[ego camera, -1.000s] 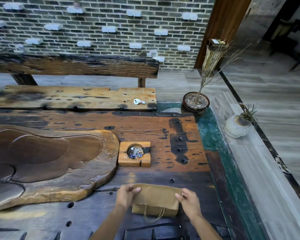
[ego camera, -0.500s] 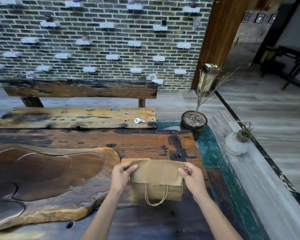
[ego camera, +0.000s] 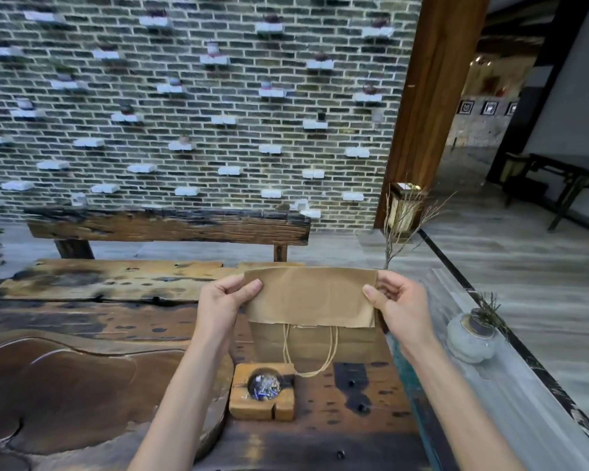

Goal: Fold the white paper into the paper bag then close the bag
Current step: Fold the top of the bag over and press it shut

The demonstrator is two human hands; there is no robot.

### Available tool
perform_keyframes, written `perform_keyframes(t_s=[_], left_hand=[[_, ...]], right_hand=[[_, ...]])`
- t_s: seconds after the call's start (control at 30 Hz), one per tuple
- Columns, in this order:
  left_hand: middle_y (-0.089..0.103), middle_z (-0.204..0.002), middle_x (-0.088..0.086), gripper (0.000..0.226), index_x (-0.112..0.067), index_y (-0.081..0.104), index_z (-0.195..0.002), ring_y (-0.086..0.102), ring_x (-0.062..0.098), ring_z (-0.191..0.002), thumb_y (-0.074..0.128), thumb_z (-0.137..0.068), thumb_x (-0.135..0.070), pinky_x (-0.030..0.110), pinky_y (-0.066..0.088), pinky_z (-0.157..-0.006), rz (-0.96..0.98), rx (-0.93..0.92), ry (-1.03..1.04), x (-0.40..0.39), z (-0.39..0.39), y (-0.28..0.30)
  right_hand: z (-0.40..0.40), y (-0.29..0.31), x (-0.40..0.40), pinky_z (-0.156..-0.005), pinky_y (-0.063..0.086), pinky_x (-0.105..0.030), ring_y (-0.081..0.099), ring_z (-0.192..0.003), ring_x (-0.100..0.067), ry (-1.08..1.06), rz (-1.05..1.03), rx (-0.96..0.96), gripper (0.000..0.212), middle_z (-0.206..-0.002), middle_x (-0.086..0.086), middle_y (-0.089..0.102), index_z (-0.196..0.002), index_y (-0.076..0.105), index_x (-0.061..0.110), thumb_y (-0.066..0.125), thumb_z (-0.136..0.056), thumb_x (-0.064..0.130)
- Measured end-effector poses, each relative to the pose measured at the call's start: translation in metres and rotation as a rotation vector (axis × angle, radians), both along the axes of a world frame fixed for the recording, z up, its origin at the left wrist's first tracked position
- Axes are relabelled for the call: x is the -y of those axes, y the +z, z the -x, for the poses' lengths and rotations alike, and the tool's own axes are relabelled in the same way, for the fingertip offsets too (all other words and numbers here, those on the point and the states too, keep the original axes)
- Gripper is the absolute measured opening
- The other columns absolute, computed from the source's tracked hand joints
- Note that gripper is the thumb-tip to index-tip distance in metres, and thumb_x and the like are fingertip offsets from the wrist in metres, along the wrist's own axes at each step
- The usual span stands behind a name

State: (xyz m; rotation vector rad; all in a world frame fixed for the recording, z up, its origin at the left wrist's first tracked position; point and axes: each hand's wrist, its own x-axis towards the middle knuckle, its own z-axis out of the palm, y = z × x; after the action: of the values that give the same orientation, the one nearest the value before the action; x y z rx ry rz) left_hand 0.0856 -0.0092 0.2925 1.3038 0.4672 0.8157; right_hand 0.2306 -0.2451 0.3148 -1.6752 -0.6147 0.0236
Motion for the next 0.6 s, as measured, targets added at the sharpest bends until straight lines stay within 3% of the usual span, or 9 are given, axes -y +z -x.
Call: perform_keyframes(t_s=[0.07, 0.2, 0.3, 0.43, 0.47, 0.53, 0.6], left_hand=[[0.066, -0.122, 0.024, 0.089, 0.006, 0.066, -0.111, 0.06, 0.04, -0.118, 0.094, -0.044, -0.045, 0.056, 0.045, -0.105, -0.003, 0.006, -0.051, -0.006, -0.003, 0.013], [0.068, -0.119, 0.023, 0.087, 0.005, 0.07, -0.106, 0.064, 0.032, -0.112, 0.094, -0.041, -0.047, 0.055, 0.046, -0.105, -0.066, 0.047, -0.029, -0.005, -0.005, 0.045], [0.066, -0.121, 0.026, 0.088, 0.007, 0.069, -0.105, 0.063, 0.035, -0.115, 0.093, -0.041, -0.048, 0.055, 0.046, -0.104, -0.093, 0.075, -0.005, 0.002, -0.003, 0.064], [0.075, -0.1, 0.009, 0.034, -0.004, 0.077, -0.089, 0.067, 0.027, -0.102, 0.087, -0.06, -0.021, 0.042, 0.052, -0.095, -0.086, 0.089, 0.05, 0.013, 0.005, 0.085], [0.075, -0.099, 0.011, 0.038, -0.004, 0.077, -0.087, 0.068, 0.029, -0.102, 0.088, -0.058, -0.025, 0.042, 0.052, -0.095, -0.1, 0.098, 0.06, 0.014, 0.01, 0.088], [0.068, -0.117, 0.026, 0.075, 0.006, 0.071, -0.099, 0.063, 0.037, -0.114, 0.092, -0.046, -0.042, 0.052, 0.049, -0.102, -0.136, 0.115, 0.095, 0.015, 0.021, 0.091], [0.061, -0.124, 0.033, 0.092, 0.01, 0.066, -0.104, 0.059, 0.039, -0.12, 0.093, -0.04, -0.05, 0.056, 0.045, -0.106, -0.152, 0.143, 0.132, 0.015, 0.036, 0.092]], right_hand=[[-0.002, 0.015, 0.001, -0.087, 0.056, -0.033, 0.068, -0.084, -0.014, -0.007, -0.013, 0.018, 0.023, -0.093, 0.001, 0.076, -0.102, 0.076, 0.013, 0.072, -0.084, 0.0], [-0.003, 0.048, 0.004, -0.078, 0.054, -0.028, 0.064, -0.074, -0.01, 0.028, -0.06, 0.072, 0.028, -0.079, 0.006, 0.072, -0.085, 0.073, 0.026, 0.072, -0.084, -0.001], [-0.003, 0.065, 0.005, -0.079, 0.055, -0.028, 0.065, -0.073, -0.004, 0.057, -0.062, 0.115, 0.031, -0.074, 0.013, 0.073, -0.084, 0.073, 0.029, 0.071, -0.084, -0.002], [-0.005, 0.082, 0.005, -0.087, 0.058, -0.039, 0.071, -0.087, -0.021, 0.108, -0.084, 0.168, 0.026, -0.092, -0.002, 0.078, -0.092, 0.076, 0.022, 0.071, -0.084, -0.001], [-0.005, 0.086, 0.004, -0.087, 0.057, -0.039, 0.071, -0.088, -0.021, 0.127, -0.091, 0.178, 0.025, -0.091, -0.002, 0.078, -0.092, 0.076, 0.022, 0.072, -0.084, -0.001], [-0.002, 0.092, 0.0, -0.083, 0.057, -0.031, 0.069, -0.079, -0.009, 0.177, -0.1, 0.195, 0.032, -0.081, 0.01, 0.077, -0.084, 0.073, 0.029, 0.071, -0.084, -0.003], [0.002, 0.097, -0.005, -0.077, 0.056, -0.023, 0.067, -0.073, 0.0, 0.238, -0.108, 0.204, 0.038, -0.073, 0.017, 0.075, -0.08, 0.071, 0.033, 0.07, -0.084, -0.005]])
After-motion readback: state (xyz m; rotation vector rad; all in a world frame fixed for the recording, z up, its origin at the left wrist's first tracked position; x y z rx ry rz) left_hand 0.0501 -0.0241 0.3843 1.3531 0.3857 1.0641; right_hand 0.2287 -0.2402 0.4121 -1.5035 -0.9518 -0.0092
